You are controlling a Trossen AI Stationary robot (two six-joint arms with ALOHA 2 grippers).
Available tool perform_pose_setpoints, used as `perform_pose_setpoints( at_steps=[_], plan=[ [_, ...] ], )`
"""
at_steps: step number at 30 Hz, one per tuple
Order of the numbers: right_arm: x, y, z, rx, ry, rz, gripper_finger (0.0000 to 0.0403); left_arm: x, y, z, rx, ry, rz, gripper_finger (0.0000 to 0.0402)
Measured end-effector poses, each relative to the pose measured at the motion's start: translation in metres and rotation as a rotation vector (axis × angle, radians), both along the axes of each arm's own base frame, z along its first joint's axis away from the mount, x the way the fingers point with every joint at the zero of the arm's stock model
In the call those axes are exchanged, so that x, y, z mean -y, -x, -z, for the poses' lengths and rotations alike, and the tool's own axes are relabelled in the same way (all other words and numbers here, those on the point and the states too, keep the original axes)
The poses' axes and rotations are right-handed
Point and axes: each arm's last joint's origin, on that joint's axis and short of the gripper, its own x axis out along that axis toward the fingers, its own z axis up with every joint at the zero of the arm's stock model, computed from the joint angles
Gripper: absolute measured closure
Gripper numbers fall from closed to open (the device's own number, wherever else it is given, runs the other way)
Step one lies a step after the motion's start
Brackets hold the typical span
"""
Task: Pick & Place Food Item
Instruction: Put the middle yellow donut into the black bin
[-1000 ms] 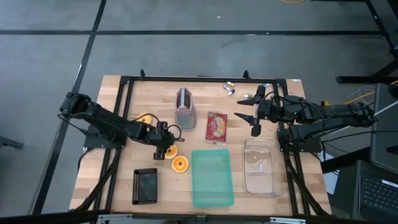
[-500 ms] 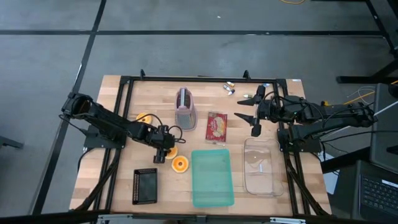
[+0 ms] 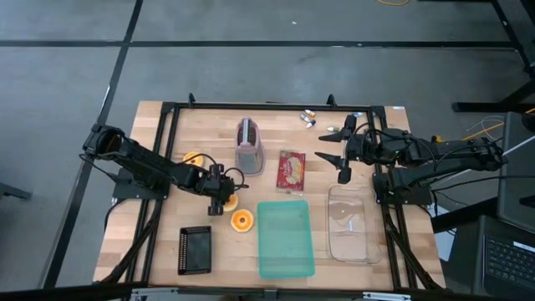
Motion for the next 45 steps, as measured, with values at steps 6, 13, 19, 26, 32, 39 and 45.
perform_pose_setpoints(
  at_steps=[6, 13, 19, 26, 32, 39, 45],
  plan=[
    [-0.003, 0.0, 0.0, 0.0, 0.0, -0.014, 0.0191, 0.003, -0.001, 0.0, -0.002, 0.083, 0.007, 0.025],
    [-0.008, 0.001, 0.0, 0.001, -0.003, -0.041, 0.0191, 0.005, -0.007, 0.015, -0.046, 0.109, 0.004, 0.0244],
    [-0.011, 0.001, 0.0, 0.004, -0.001, -0.03, 0.0191, 0.005, -0.009, 0.028, -0.095, 0.057, -0.005, 0.0249],
    [-0.011, 0.001, -0.002, 0.016, 0.001, -0.027, 0.0191, 0.002, 0.001, 0.001, -0.002, 0.048, -0.009, 0.0339],
    [-0.011, 0.001, -0.002, 0.015, 0.005, -0.027, 0.0191, 0.001, 0.017, -0.034, 0.147, -0.02, -0.055, 0.039],
    [-0.011, 0.001, -0.002, 0.015, 0.006, -0.016, 0.0191, 0.021, 0.04, -0.056, 0.277, -0.196, -0.021, 0.0388],
    [-0.009, 0.001, -0.002, 0.014, 0.021, 0.025, 0.0191, 0.048, 0.059, -0.053, 0.291, -0.296, 0.034, 0.039]
  ],
)
